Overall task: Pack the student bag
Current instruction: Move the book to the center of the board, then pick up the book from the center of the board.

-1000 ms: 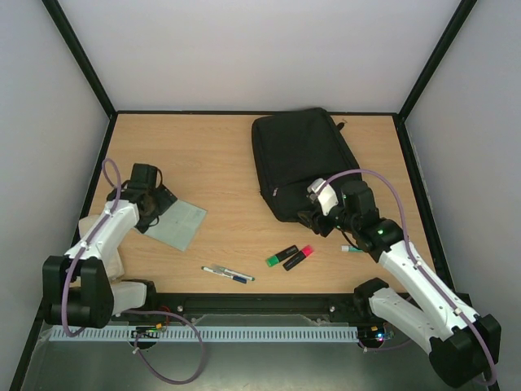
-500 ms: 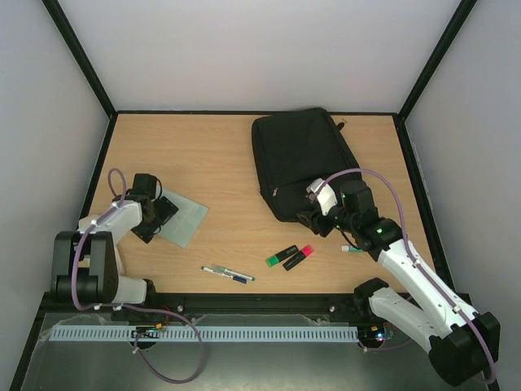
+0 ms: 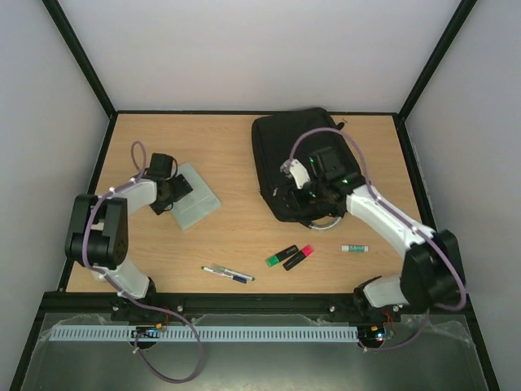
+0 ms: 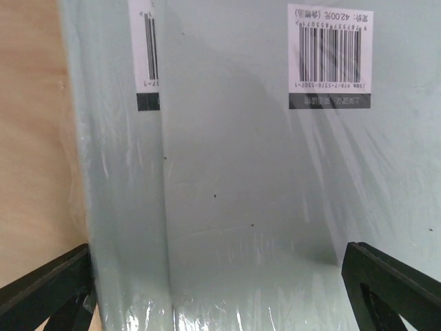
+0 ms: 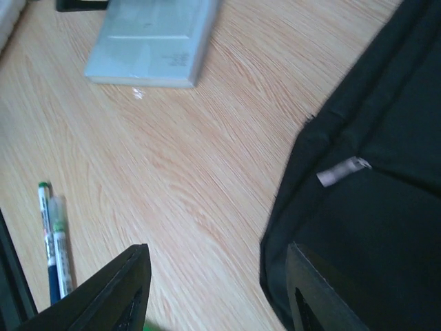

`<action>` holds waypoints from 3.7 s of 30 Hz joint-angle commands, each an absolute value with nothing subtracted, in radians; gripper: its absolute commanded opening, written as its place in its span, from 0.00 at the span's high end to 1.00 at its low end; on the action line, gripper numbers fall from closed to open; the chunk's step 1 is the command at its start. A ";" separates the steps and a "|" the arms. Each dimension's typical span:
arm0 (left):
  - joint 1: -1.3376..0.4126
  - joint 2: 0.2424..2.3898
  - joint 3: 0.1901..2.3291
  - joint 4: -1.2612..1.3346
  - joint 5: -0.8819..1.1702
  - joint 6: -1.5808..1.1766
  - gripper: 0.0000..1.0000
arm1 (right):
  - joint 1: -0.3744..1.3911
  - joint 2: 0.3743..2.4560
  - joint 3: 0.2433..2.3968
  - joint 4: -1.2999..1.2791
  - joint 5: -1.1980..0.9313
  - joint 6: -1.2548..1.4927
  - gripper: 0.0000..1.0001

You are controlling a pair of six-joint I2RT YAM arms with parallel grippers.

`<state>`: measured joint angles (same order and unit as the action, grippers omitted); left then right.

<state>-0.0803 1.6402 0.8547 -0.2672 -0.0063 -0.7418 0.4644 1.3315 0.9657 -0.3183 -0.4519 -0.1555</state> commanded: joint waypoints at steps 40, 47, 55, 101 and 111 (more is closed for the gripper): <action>-0.119 1.862 0.690 0.252 0.491 -0.839 0.09 | 0.563 2.414 1.792 -0.507 -0.360 0.195 0.81; -0.133 1.932 0.644 0.460 0.618 -0.916 0.12 | 0.567 2.458 1.800 -0.525 -0.386 0.186 0.82; -0.214 1.781 0.653 0.571 0.733 -0.929 0.18 | 0.574 2.476 1.802 -0.523 -0.391 0.180 0.82; -0.187 1.289 0.806 0.121 0.514 -0.850 0.98 | 0.547 1.958 1.552 -0.471 -0.294 0.086 0.61; -0.154 1.193 0.788 0.104 0.647 -0.784 0.98 | 0.430 1.487 1.242 -0.449 -0.399 0.016 0.48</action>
<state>-0.1516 1.2602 0.7593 0.0189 0.5171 -0.8303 0.4797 1.6306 1.3766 -0.4229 -0.3401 0.0559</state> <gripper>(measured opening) 0.125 0.487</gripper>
